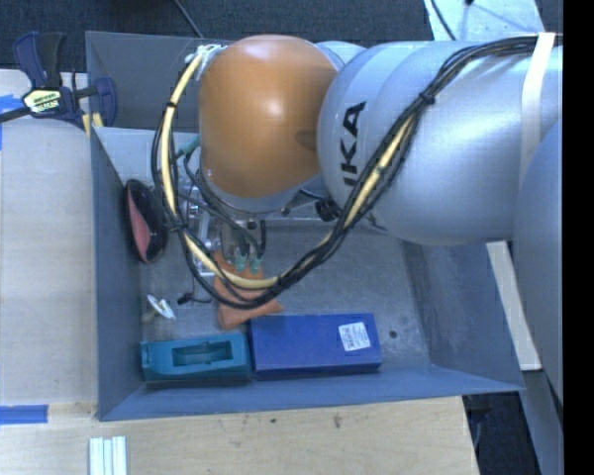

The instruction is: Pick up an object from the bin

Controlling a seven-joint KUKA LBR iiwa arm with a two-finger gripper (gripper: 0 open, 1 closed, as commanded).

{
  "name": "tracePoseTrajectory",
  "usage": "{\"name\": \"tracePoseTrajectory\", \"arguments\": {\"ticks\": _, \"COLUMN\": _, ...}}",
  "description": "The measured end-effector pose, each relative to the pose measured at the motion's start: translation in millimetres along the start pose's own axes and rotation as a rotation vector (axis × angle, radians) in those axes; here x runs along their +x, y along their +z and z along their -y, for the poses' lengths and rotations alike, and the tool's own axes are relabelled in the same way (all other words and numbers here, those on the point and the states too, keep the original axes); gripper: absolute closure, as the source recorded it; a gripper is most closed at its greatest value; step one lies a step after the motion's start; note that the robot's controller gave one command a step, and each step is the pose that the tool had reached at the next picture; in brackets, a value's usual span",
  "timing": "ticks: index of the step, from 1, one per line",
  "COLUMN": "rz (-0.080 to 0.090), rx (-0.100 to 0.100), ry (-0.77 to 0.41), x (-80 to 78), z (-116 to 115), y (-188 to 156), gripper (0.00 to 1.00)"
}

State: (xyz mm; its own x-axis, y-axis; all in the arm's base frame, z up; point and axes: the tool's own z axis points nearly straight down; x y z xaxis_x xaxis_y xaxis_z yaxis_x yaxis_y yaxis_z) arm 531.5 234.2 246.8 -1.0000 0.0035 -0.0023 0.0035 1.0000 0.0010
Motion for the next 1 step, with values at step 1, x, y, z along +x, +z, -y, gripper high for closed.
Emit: {"name": "tracePoseTrajectory", "arguments": {"ticks": 1, "rz": 0.0, "rx": 0.0, "ry": 0.0, "x": 0.0, "z": 0.0, "y": 0.0, "gripper": 0.0}}
